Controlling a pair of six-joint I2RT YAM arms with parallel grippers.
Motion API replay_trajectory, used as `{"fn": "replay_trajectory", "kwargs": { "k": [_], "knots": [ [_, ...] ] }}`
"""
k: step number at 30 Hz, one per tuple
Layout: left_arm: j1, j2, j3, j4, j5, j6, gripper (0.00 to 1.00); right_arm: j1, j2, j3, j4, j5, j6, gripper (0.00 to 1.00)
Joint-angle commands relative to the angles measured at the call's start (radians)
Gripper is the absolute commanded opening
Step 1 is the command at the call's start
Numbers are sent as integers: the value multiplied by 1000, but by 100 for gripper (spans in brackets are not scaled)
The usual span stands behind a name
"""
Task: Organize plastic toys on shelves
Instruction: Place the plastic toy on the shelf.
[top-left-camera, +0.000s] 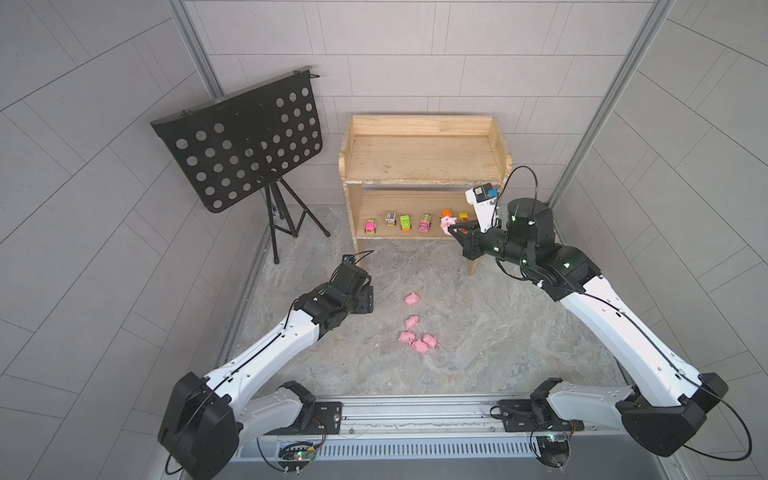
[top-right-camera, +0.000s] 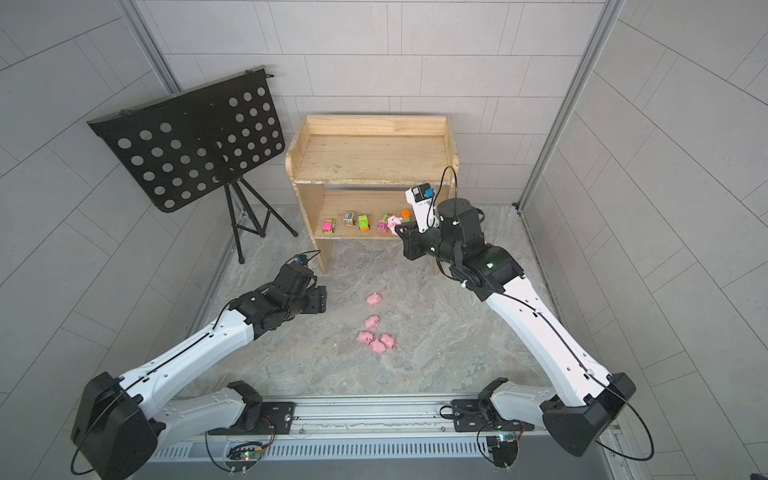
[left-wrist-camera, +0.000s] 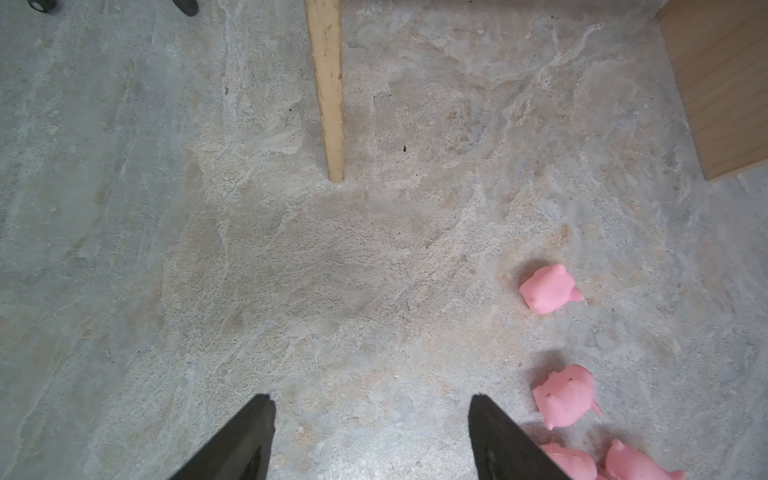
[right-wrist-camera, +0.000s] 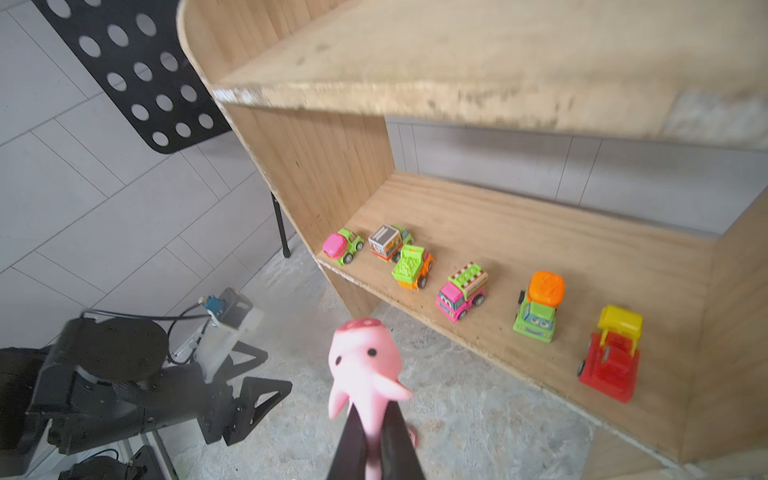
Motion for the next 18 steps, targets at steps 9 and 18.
{"fn": "replay_trajectory", "kwargs": {
  "k": [9,18],
  "knots": [
    [8,20,29,-29,4,17,80,-76,126,300,-123,87,13,0],
    [8,22,29,-33,1,17,80,-120,250,515,-185,156,49,0]
  ]
}}
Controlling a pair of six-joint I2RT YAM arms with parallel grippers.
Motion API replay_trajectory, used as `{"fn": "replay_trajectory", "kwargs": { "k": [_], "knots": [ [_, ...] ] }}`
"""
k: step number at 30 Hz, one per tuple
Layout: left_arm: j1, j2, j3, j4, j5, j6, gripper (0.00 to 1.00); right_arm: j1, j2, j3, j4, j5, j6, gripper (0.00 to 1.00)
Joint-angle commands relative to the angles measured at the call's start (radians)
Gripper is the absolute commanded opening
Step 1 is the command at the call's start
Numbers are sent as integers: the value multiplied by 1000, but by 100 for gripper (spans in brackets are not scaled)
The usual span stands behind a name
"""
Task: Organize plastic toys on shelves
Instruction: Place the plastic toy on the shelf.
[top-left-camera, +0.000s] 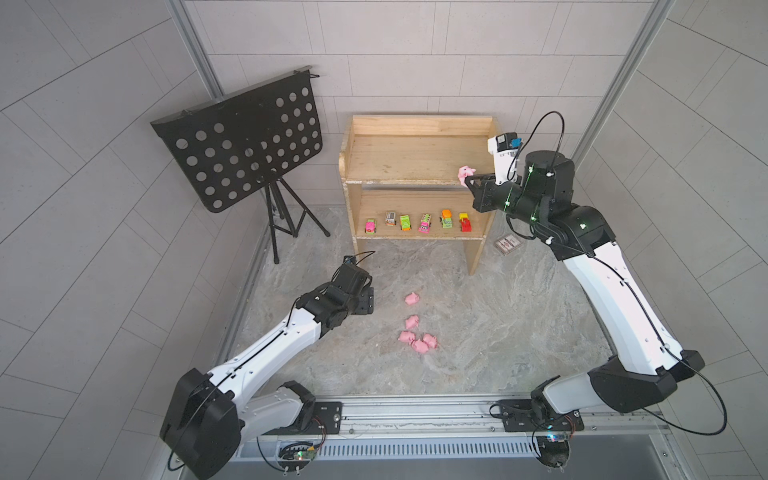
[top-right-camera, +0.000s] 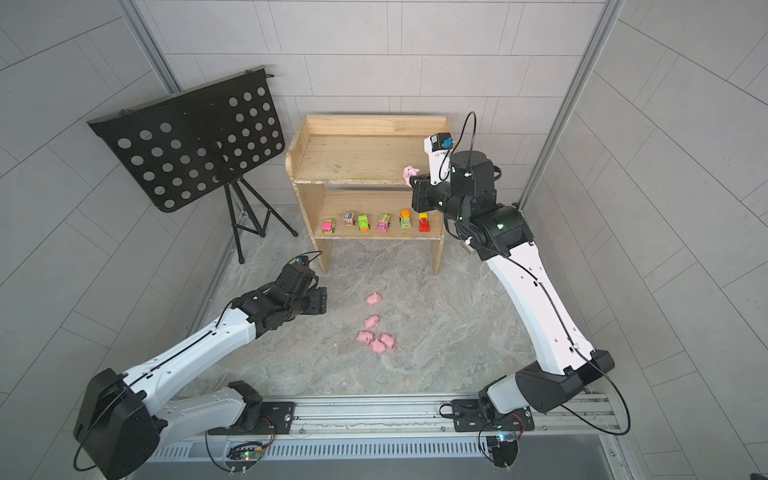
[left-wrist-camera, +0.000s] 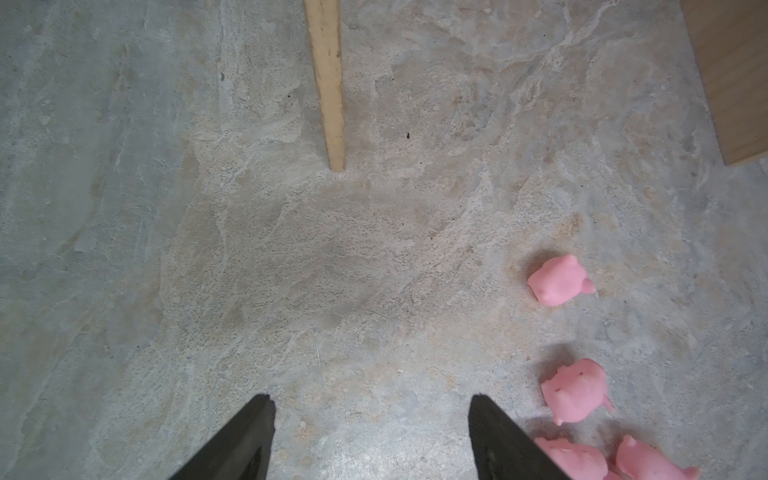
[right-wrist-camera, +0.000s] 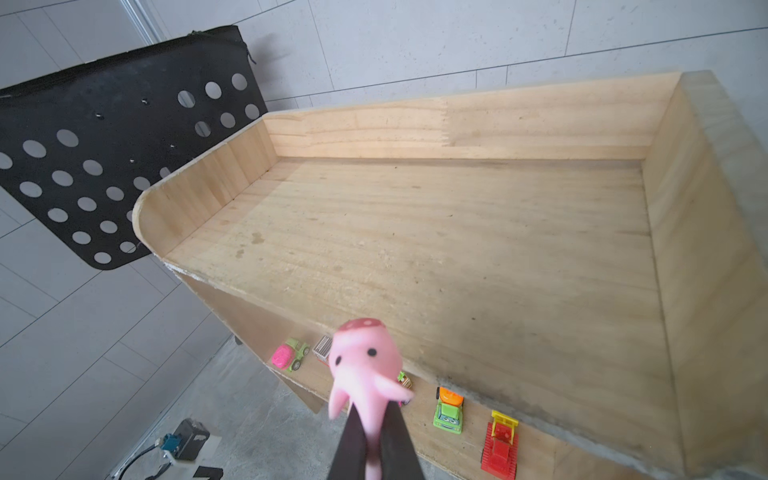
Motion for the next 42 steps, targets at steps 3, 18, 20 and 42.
{"fn": "replay_trajectory", "kwargs": {
  "k": [3,18,20,42],
  "knots": [
    [7,7,30,-22,-1,13,80,-28,57,104,-64,62,52,0],
    [10,12,28,-21,2,13,80,-32,200,313,-228,220,56,0],
    [10,13,28,-20,2,13,80,-33,210,327,-240,238,55,0],
    [12,10,25,-21,6,13,79,-43,274,396,-280,265,60,25]
  ]
}}
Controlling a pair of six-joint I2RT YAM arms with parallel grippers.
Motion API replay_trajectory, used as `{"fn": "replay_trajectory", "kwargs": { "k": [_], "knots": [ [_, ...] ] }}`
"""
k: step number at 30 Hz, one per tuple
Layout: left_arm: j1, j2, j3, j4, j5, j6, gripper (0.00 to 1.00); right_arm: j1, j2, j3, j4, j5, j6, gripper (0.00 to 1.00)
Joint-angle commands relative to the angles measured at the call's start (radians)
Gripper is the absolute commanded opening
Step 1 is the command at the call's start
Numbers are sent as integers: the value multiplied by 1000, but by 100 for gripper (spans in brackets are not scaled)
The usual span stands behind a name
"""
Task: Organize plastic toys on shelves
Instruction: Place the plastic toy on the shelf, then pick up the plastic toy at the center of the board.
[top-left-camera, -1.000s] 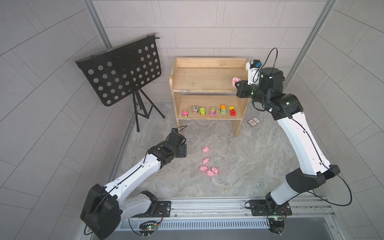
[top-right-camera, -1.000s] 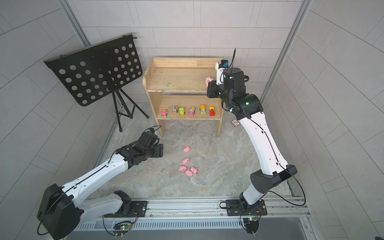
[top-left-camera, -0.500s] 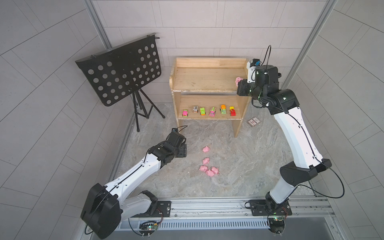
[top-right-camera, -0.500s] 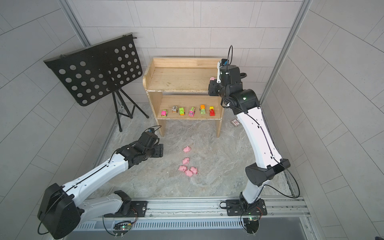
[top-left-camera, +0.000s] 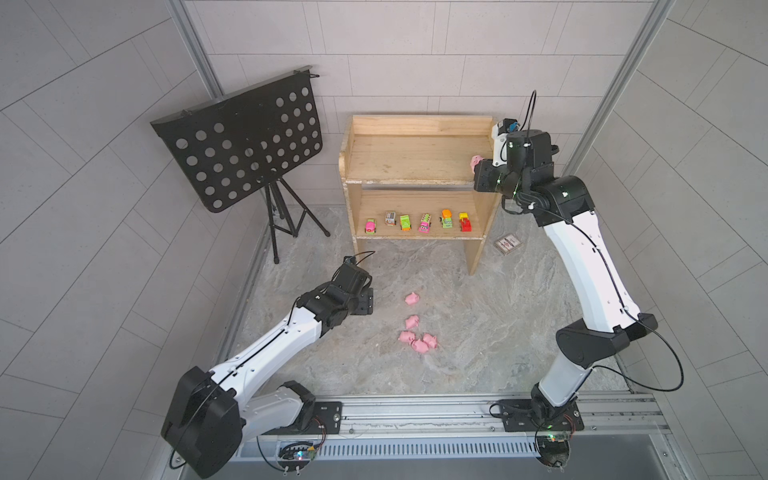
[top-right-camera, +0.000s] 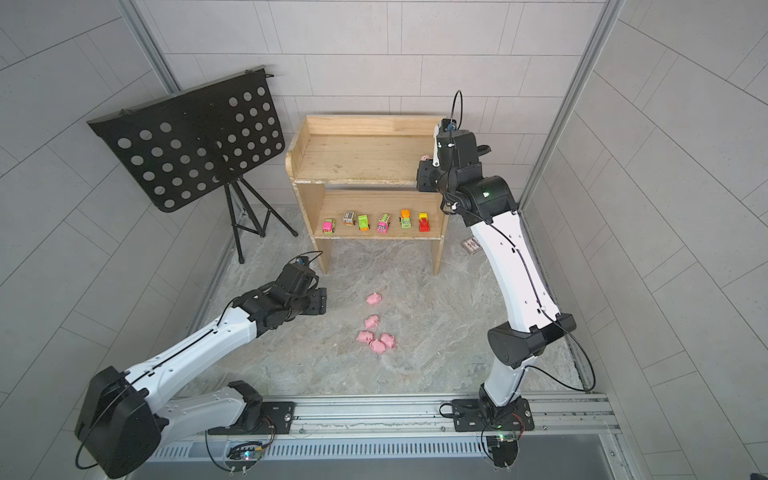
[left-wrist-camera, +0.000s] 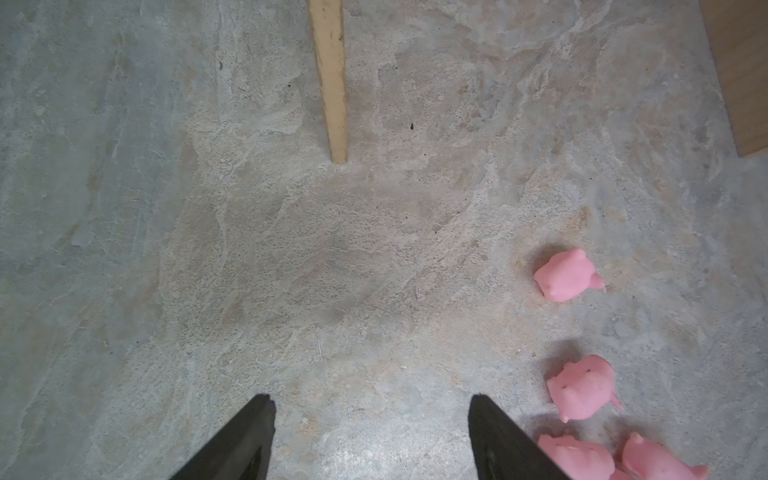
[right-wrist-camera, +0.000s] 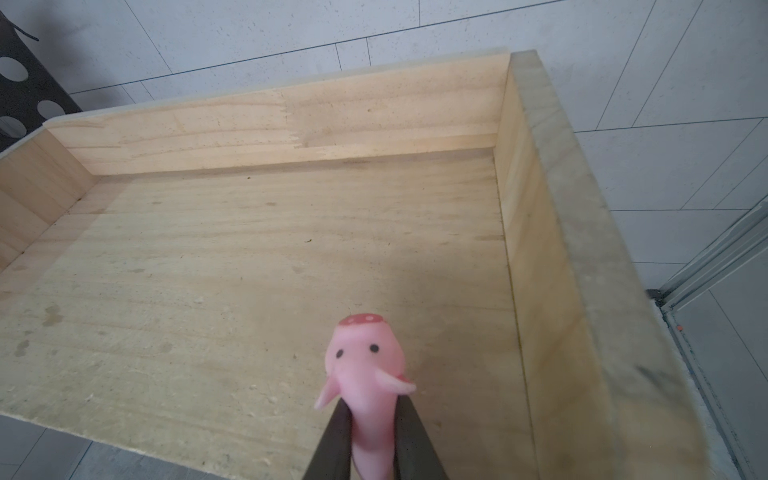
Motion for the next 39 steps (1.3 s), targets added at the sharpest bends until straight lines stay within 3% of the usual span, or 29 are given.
{"fn": "replay_trajectory", "kwargs": {
  "k": [1,10,19,22,29,39],
  "knots": [
    [6,-1,25,-15,-1,10,79,-6,12,28,-13,17,-1,27],
    [6,-1,24,-17,0,10,79,-11,32,80,-19,9,-4,47],
    [6,-5,26,-21,26,14,79,-11,30,105,-21,-48,-22,54],
    [6,-2,21,-19,93,25,79,-10,3,80,-24,-92,-45,56],
    [-25,42,-25,85,346,43,77,-10,-123,-92,14,-174,-98,56],
    [-176,228,82,114,315,146,76,-9,-379,-495,107,-215,-147,57]
  ]
}}
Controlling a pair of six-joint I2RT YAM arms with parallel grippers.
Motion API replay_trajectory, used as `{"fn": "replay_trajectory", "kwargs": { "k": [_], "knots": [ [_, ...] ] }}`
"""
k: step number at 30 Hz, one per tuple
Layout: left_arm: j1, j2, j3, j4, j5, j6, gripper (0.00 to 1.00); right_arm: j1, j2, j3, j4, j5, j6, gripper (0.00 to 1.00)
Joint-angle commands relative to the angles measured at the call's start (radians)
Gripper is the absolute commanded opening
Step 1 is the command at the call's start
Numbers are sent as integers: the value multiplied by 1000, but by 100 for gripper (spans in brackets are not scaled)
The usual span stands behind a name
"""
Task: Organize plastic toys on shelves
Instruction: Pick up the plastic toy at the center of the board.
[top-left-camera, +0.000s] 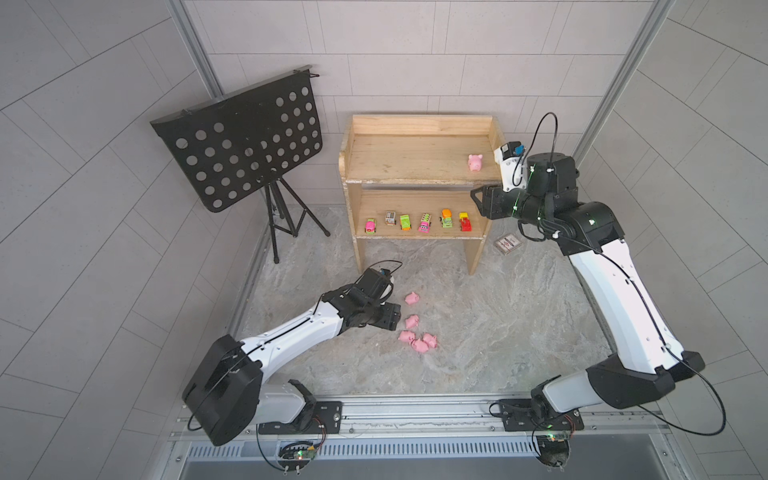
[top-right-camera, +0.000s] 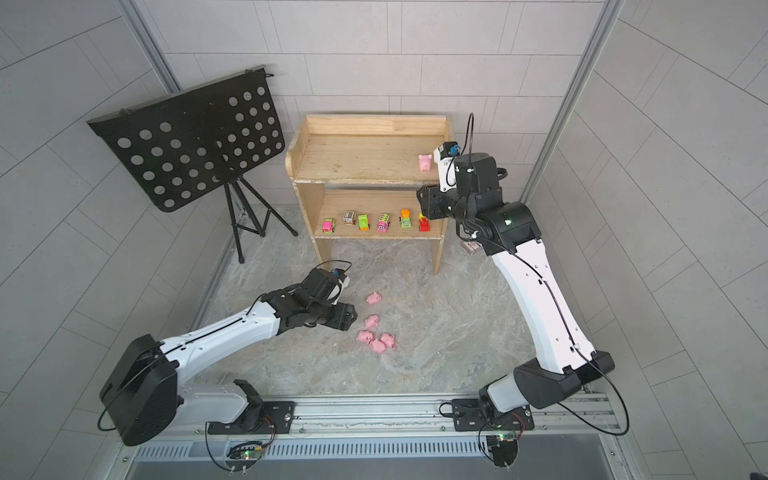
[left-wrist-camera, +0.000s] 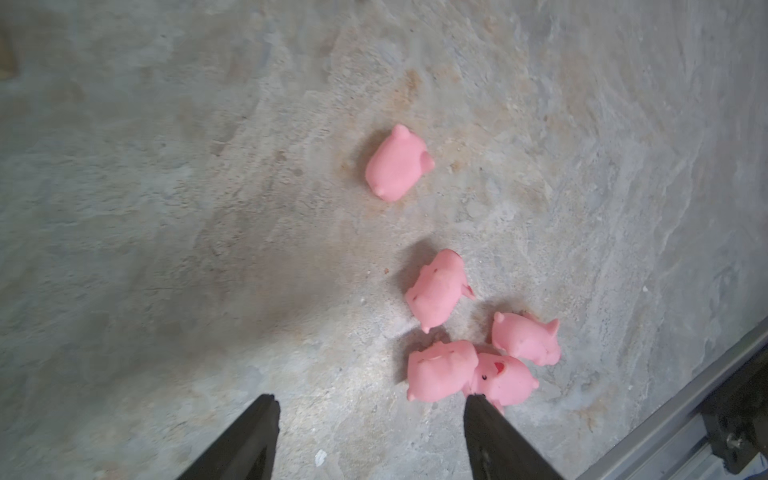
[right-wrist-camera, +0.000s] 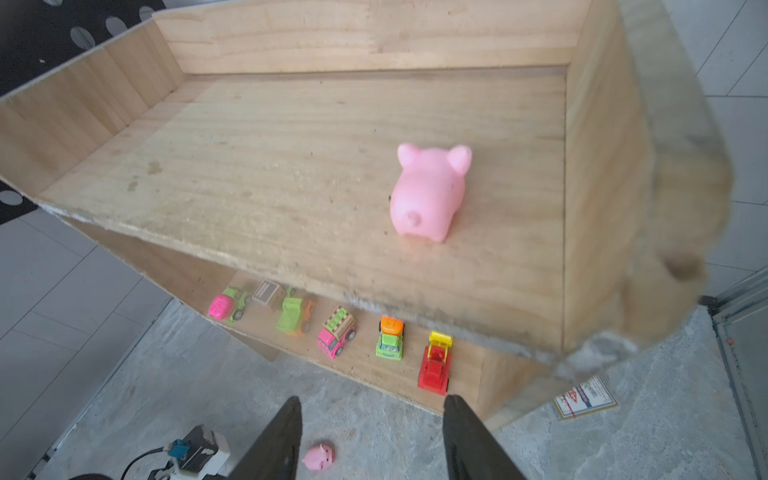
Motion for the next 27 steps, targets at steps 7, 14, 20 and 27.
{"fn": "replay_trajectory", "kwargs": {
  "k": [7,14,20,27],
  "knots": [
    [-45,195,177,3,-63,198,74,-3,-268,-447,144,-9,0,57],
    [-47,340,283,5,-48,312,65,-6,-415,-800,285,10,76,57],
    [-47,442,373,-26,-102,346,57,-6,-464,-1003,382,6,138,56],
    [-47,518,434,-42,-99,357,54,-6,-497,-1100,395,24,170,56]
  ]
}}
